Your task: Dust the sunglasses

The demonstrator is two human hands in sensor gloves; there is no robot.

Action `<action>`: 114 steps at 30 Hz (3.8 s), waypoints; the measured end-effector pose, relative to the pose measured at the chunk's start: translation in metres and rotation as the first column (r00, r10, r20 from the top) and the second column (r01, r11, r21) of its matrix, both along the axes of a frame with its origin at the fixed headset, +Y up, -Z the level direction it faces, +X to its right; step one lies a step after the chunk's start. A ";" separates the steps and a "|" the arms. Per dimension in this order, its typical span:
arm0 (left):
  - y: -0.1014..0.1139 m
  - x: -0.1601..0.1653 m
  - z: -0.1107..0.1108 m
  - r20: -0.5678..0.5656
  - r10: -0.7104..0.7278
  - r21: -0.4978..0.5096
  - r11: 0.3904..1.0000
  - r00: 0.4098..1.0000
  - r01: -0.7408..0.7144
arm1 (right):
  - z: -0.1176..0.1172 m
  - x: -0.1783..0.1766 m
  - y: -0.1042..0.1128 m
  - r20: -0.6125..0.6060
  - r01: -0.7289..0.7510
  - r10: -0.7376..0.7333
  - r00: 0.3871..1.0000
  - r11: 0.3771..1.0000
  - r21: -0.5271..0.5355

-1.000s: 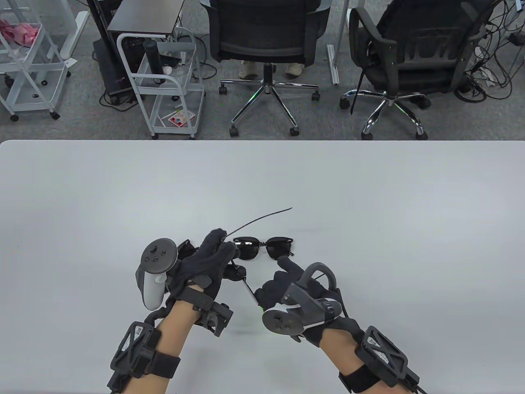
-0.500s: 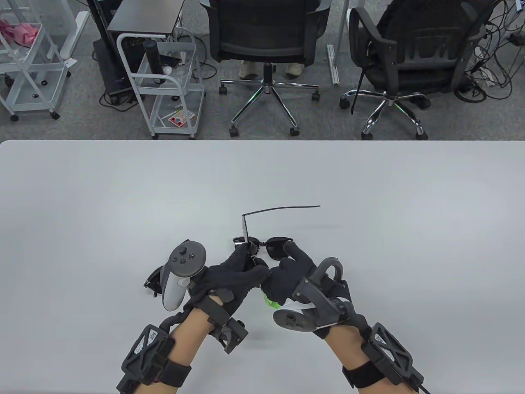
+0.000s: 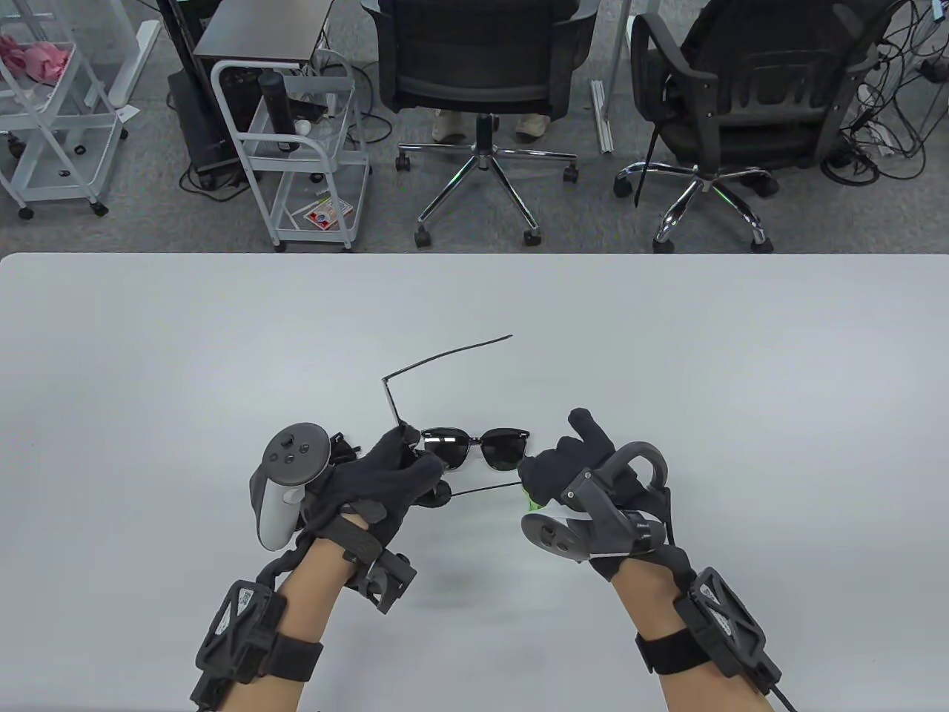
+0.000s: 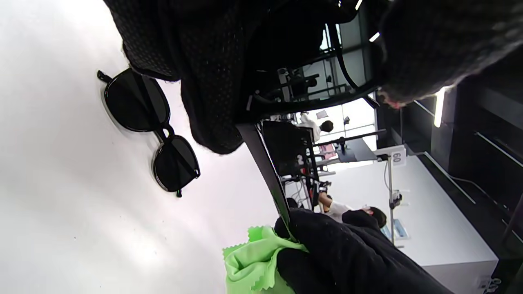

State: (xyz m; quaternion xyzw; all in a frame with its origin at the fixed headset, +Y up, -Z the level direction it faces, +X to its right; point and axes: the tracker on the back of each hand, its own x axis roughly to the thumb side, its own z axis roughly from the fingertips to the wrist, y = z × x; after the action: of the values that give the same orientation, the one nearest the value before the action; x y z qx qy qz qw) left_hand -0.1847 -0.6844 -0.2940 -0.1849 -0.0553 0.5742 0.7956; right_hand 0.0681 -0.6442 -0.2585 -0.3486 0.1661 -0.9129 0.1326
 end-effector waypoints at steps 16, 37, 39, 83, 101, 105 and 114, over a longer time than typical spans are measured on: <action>-0.002 0.022 0.003 0.108 0.063 -0.037 0.998 0.992 -0.059 | 0.025 -0.040 0.003 -0.148 0.115 -0.105 0.983 0.991 0.064; -0.009 0.001 -0.003 0.043 -0.172 0.015 0.985 0.984 0.171 | 0.013 0.011 0.013 -0.087 0.310 -0.302 0.949 0.945 0.103; -0.009 -0.001 -0.003 0.025 -0.190 0.020 0.982 0.981 0.189 | 0.021 0.010 0.022 -0.119 0.381 -0.371 0.921 0.921 0.077; -0.013 0.037 0.007 0.116 -0.164 0.093 0.984 0.980 0.153 | -0.011 0.011 -0.019 0.126 0.609 -0.612 0.781 0.699 -0.376; -0.003 0.050 0.012 0.099 -0.547 0.363 0.797 0.831 0.482 | -0.031 0.050 -0.036 0.368 0.816 -0.738 0.566 0.439 -0.377; -0.004 0.053 0.013 0.126 -0.554 0.372 0.795 0.823 0.478 | -0.027 0.031 -0.036 0.311 0.759 -0.748 0.587 0.374 -0.533; -0.004 0.050 0.012 0.070 -0.641 0.404 0.719 0.764 0.566 | -0.024 0.043 -0.026 0.317 0.826 -0.781 0.539 0.415 -0.382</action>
State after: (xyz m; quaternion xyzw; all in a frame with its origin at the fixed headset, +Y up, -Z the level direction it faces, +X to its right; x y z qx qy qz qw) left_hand -0.1349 -0.6888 -0.2817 -0.1024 -0.1773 0.2390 0.9492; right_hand 0.1114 -0.6701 -0.2827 -0.2062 0.0692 -0.8876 -0.4059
